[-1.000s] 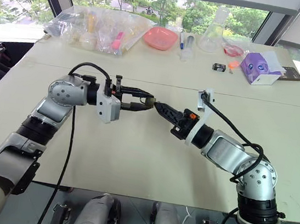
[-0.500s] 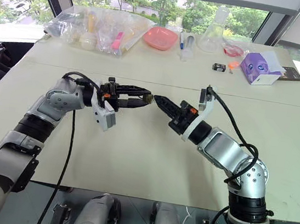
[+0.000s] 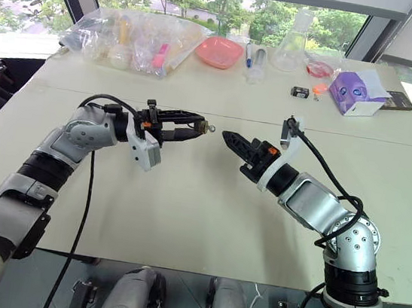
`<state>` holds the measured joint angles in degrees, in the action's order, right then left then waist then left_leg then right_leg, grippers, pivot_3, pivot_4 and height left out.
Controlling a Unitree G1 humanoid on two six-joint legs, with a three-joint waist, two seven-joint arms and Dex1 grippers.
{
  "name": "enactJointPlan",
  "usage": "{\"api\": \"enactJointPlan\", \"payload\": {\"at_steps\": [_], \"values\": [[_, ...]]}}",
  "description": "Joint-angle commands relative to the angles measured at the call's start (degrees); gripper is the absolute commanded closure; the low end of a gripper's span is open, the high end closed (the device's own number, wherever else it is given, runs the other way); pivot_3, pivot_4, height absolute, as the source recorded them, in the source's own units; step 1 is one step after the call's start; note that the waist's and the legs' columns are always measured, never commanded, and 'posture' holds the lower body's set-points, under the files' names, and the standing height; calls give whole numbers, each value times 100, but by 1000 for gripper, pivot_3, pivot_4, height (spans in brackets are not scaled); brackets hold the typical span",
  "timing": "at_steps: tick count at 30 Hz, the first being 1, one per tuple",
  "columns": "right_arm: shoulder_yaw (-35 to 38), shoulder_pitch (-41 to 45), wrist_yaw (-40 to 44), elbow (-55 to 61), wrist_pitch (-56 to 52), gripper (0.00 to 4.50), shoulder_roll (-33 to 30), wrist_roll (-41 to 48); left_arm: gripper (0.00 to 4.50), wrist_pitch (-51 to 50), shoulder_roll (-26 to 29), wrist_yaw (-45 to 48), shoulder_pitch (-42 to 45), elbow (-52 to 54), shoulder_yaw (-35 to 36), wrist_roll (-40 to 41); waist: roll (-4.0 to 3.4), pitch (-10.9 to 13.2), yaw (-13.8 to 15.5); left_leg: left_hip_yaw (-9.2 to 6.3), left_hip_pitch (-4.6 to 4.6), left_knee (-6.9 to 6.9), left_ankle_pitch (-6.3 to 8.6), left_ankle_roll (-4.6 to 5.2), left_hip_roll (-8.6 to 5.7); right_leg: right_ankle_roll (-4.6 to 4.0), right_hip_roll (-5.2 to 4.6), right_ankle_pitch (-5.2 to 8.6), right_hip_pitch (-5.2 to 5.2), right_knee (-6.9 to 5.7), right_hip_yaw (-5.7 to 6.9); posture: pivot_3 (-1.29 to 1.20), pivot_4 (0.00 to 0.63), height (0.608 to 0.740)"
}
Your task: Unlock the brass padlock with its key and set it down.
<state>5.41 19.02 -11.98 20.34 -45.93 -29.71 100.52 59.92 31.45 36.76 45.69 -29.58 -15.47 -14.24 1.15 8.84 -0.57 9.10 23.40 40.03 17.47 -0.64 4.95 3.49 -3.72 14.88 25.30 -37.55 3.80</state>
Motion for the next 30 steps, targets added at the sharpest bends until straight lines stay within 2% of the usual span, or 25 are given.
{"api": "enactJointPlan", "payload": {"at_steps": [1, 6, 21, 22, 23, 29, 30], "values": [[150, 111, 728, 338, -62, 3138, -192, -390, 3777, -46, 90, 187, 149, 159, -71, 356, 0, 0, -2, 1, 0, 0, 0, 0, 0, 0, 0, 0, 0, 0, 0, 0, 150, 740], [113, 126, 994, 329, -160, 644, -315, -549, 3777, -67, 98, 254, 107, 230, -119, 420, 0, 0, 5, 1, 0, 0, 0, 0, 0, 0, 0, 0, 0, 0, 0, 0, 150, 740], [27, 37, 1088, 241, -301, 644, -197, -628, 3777, -5, 8, 305, 39, 395, -240, 396, 0, 0, 9, 1, 0, 1, 0, 0, -1, 0, 0, 0, -1, 0, 0, 0, 150, 740], [34, 30, 1090, 238, -305, 1147, -186, -620, 3777, -13, 7, 309, 36, 406, -245, 403, 0, 0, 9, 1, 0, 1, 0, 0, -1, 0, 0, 0, -1, 0, 0, 0, 150, 740], [41, 22, 1097, 232, -303, 1360, -162, -609, 3777, -6, 7, 314, 38, 415, -255, 404, 0, 0, 9, 1, 0, 1, 0, 0, -1, 0, 0, 0, 0, 0, 0, 0, 150, 740], [2, 8, 1064, 201, -362, 4381, -75, -637, 3777, -51, -19, 323, 66, 514, -338, 425, 0, 0, 9, 1, 0, 1, 0, -1, -1, 0, 0, 0, -1, 0, 0, 0, 150, 740], [-1, 2, 1048, 200, -373, 4459, -68, -625, 3777, -48, -18, 319, 67, 517, -340, 427, 0, 0, 9, 1, 0, 1, 0, -1, -1, 0, 0, 0, -1, 0, 0, 0, 150, 740]]}}
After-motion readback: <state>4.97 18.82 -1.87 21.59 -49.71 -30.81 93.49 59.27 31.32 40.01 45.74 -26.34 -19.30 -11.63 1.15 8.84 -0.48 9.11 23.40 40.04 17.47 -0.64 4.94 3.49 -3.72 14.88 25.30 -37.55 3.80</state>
